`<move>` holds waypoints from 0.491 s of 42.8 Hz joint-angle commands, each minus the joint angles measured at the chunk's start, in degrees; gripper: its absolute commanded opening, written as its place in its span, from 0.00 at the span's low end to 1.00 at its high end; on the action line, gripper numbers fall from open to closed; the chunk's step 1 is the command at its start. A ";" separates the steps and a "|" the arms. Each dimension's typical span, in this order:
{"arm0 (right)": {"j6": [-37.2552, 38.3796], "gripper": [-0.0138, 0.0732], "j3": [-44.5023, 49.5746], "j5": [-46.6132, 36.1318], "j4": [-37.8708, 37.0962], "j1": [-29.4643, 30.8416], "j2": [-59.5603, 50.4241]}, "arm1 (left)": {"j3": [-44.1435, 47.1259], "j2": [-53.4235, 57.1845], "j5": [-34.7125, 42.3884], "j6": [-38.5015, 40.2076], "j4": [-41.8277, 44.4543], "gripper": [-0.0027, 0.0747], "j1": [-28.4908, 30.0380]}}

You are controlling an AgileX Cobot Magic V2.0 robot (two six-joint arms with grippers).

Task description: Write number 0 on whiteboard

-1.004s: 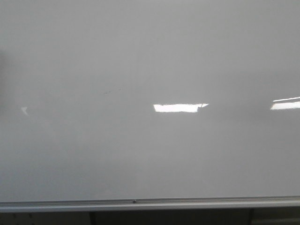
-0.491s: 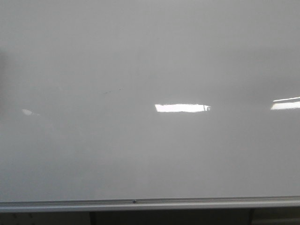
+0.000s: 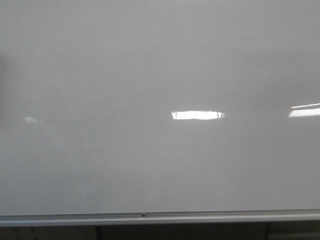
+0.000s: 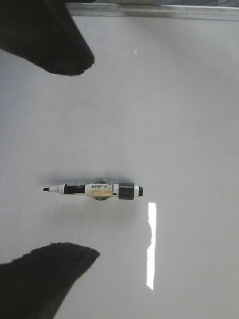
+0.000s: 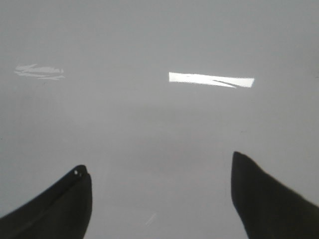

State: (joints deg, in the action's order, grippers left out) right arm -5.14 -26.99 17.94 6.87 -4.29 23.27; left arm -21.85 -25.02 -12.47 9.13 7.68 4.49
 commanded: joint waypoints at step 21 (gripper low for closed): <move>-0.18 0.86 -2.04 -5.21 0.16 -0.16 0.76 | -14.16 -44.51 15.83 0.07 -0.98 0.86 -5.80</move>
State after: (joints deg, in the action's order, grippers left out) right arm -5.14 -26.99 17.58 6.87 -4.29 23.27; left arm -32.72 -65.31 -3.78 9.13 7.22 -1.11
